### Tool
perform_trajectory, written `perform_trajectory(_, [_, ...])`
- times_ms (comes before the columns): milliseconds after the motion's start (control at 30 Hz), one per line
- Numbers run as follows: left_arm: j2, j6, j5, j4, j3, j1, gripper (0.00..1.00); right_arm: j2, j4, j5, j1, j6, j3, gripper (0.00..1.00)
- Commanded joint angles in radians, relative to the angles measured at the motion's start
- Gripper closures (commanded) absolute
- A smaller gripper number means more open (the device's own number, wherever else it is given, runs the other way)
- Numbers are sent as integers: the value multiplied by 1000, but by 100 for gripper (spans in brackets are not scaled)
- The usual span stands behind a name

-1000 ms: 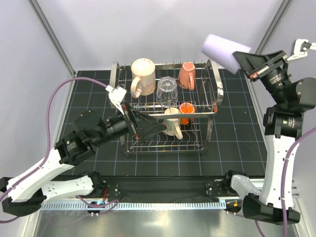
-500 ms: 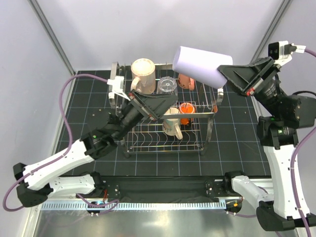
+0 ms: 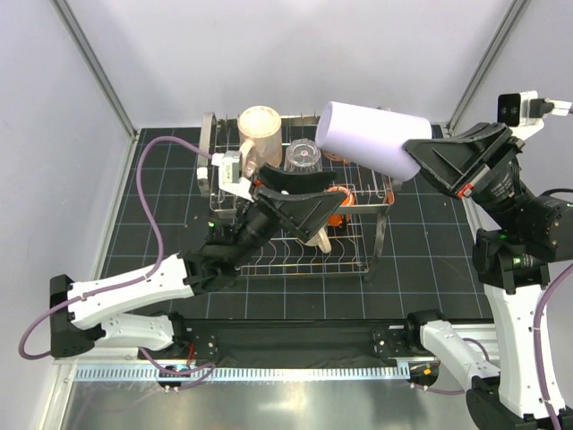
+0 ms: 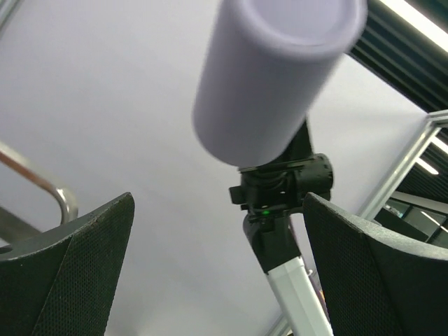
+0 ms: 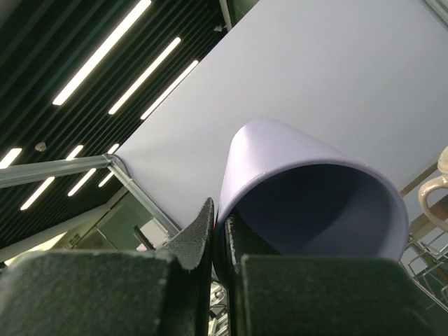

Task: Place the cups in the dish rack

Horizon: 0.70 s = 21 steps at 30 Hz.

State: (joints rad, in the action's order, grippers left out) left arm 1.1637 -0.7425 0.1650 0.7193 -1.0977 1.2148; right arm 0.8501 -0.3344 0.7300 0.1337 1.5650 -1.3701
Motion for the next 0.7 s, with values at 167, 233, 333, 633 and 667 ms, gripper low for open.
perform_trajectory(167, [-21, 141, -51, 172, -5, 25, 0, 6, 23, -15, 9, -30, -12, 96])
perform_trajectory(233, [-7, 167, -45, 186, -25, 28, 0, 0, 26, -24, 10, -33, -6, 96])
perform_trajectory(333, [27, 195, -22, 253, -34, 32, 0, -2, 37, -20, 14, -37, 2, 96])
perform_trajectory(633, [155, 233, 18, 468, -100, 34, 0, -32, 17, -29, 26, -19, 69, 96])
perform_trajectory(667, [166, 238, 19, 482, -106, 34, 0, -34, 17, -27, 29, -19, 78, 96])
